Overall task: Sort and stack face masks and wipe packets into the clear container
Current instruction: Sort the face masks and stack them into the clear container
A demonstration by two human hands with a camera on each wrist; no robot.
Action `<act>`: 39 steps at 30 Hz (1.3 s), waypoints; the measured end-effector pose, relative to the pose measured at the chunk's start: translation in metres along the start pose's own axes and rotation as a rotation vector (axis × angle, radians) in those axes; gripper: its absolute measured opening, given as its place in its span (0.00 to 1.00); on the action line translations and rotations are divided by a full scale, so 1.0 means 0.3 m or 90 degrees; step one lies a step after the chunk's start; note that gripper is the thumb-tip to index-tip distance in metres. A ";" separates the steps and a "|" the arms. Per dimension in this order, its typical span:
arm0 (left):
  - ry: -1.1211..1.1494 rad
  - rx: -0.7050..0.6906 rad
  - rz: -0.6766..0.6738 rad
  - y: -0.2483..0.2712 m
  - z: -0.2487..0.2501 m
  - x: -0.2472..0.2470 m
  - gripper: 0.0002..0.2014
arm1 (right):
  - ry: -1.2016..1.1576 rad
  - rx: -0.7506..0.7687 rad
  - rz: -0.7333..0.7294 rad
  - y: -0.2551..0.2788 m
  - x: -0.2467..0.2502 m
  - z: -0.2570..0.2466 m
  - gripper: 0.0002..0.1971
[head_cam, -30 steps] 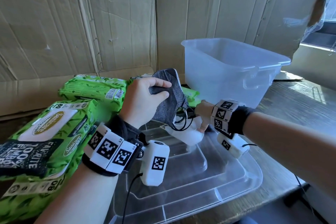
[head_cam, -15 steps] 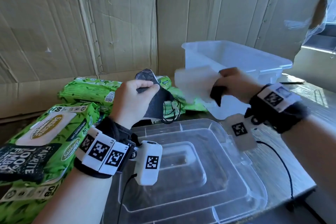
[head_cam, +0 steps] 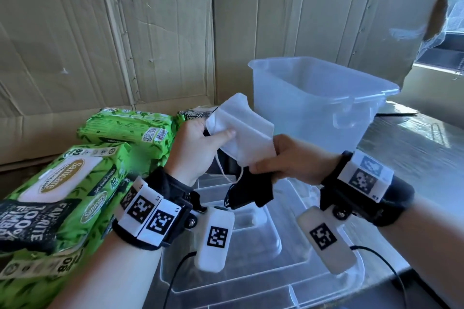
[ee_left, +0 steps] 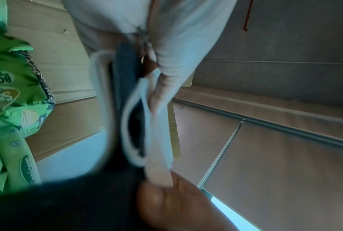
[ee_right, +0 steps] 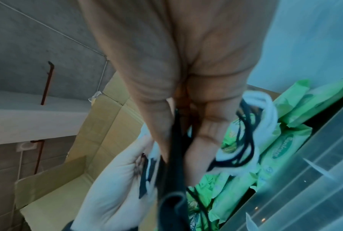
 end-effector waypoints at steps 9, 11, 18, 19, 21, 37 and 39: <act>-0.038 -0.064 0.075 -0.017 0.003 0.037 0.18 | 0.086 0.115 0.133 0.023 0.061 -0.047 0.34; -0.038 -0.086 0.080 -0.020 0.004 0.040 0.23 | 0.101 0.107 0.161 0.031 0.082 -0.048 0.33; -0.141 -0.104 0.011 -0.015 0.008 0.020 0.17 | 0.049 0.152 0.334 0.065 0.221 -0.105 0.33; -0.144 -0.101 -0.007 -0.012 0.006 0.013 0.17 | 0.037 0.167 0.340 0.073 0.229 -0.125 0.32; -0.147 -0.098 -0.042 -0.009 0.001 0.000 0.18 | 0.055 0.185 0.314 0.080 0.208 -0.157 0.27; 0.087 0.053 -0.238 0.035 0.032 -0.055 0.07 | 0.495 0.200 0.092 0.052 0.048 -0.125 0.17; 0.104 0.057 -0.236 0.034 0.030 -0.055 0.05 | 0.476 0.204 0.105 0.051 0.052 -0.120 0.18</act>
Point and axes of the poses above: each hand's wrist, its own y-axis away from the middle knuckle, its own x-axis out of the back of the hand, z = x × y, the point moved 4 cm from there along -y, towards the middle knuckle, and after that the axes turned 1 degree about -y, right-handed, at the moved point
